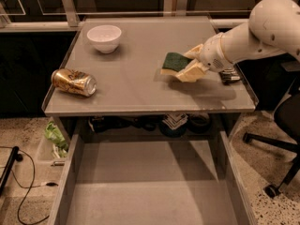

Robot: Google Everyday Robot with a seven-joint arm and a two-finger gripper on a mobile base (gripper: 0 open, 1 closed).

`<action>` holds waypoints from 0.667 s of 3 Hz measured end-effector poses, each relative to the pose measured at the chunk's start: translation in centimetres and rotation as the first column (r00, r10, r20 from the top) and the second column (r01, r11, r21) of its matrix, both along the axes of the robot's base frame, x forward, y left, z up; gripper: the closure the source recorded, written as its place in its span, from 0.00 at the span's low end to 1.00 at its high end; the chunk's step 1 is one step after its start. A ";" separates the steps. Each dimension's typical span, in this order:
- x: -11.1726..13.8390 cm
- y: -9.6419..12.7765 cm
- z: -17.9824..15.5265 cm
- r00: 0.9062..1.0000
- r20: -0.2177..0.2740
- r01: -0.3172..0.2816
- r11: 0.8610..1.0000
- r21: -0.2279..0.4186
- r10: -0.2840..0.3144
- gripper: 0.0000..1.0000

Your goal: Pick sponge from top drawer and place on counter

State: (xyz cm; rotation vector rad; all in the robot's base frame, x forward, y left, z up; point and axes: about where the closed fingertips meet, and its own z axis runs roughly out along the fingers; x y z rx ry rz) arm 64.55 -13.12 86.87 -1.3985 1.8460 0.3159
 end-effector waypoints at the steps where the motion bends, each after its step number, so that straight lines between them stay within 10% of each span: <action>1: 0.1 0.1 0.0 1.000 -0.008 0.013 1.000 0.008 -0.013 0.81; 2: 0.1 0.1 0.0 1.000 -0.008 0.013 1.000 0.008 -0.012 0.58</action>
Offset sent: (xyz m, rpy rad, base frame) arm 0.0010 0.0008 0.0002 0.0085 0.0083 -0.0126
